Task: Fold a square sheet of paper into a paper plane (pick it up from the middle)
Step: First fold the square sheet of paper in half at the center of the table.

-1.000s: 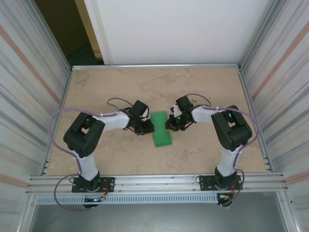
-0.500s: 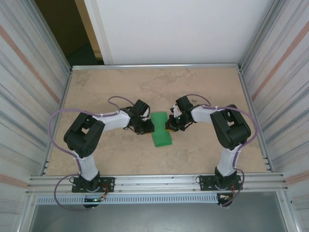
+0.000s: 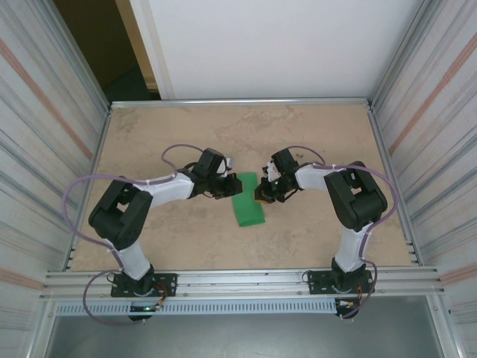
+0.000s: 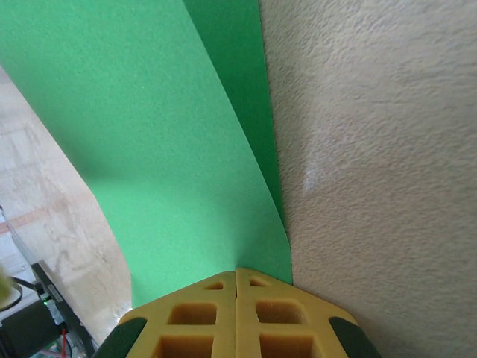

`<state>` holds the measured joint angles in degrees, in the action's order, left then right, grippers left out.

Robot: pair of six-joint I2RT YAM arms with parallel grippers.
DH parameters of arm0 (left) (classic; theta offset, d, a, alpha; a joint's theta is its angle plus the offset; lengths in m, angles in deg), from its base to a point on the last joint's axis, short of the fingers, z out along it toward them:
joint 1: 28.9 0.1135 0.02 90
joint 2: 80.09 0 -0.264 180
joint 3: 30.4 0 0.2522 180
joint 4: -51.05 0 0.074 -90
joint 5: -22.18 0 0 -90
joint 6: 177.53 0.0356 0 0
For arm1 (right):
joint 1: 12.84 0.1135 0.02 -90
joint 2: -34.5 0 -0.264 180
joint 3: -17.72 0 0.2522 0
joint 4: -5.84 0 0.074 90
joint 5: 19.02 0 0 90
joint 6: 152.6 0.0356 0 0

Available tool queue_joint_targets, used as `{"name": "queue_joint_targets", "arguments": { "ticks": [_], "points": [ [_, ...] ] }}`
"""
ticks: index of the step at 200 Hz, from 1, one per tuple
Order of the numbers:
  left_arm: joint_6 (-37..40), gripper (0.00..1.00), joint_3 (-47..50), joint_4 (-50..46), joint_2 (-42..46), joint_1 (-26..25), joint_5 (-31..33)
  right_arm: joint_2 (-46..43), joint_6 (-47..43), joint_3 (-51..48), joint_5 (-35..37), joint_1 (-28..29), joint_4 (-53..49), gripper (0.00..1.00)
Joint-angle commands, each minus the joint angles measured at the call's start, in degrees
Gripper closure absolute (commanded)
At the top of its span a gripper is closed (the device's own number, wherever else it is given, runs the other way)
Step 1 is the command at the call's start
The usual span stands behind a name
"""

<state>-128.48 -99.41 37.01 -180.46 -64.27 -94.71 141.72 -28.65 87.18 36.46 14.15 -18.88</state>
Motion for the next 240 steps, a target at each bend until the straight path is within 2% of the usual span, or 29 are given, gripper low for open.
{"name": "queue_joint_targets", "arguments": {
  "ticks": [1, 37, 79, 137, 156, 180, 201, 240],
  "points": [
    [0.19, 0.91, -0.17, 3.61, -2.99, -0.40, -3.71, 2.96, 0.51, -2.07, 4.89, 0.16, -3.97, 0.96],
    [1.58, 0.90, 1.29, 5.65, -6.03, 0.73, -3.24, 3.73, 0.32, -1.32, 6.31, -0.01, -6.07, 0.97],
    [3.79, 0.90, 6.06, 8.74, -6.32, 4.54, -1.28, 7.01, 0.28, 0.62, 10.57, -0.22, -12.17, 0.97],
    [8.61, 0.89, 5.80, 3.86, -2.81, 11.53, -2.77, 9.90, 0.06, 0.94, 13.69, -0.38, -15.35, 0.98],
    [9.14, 0.89, 3.90, 3.13, -0.22, 11.11, -4.99, 9.50, 0.23, 1.13, 13.53, -0.38, -15.32, 0.98],
    [6.74, 0.89, 3.45, 7.37, 0.21, 8.22, -7.03, 9.33, 0.58, 1.45, 13.43, -0.35, -15.28, 0.98],
    [5.21, 0.89, 2.80, 10.40, -2.14, 5.04, -6.53, 9.63, 0.76, 1.44, 13.57, -0.35, -15.21, 0.98],
    [6.14, 0.89, -3.33, 5.54, -9.57, 3.57, -4.40, 10.03, 0.94, 1.07, 14.48, -0.39, -15.40, 0.98]
  ]
}}
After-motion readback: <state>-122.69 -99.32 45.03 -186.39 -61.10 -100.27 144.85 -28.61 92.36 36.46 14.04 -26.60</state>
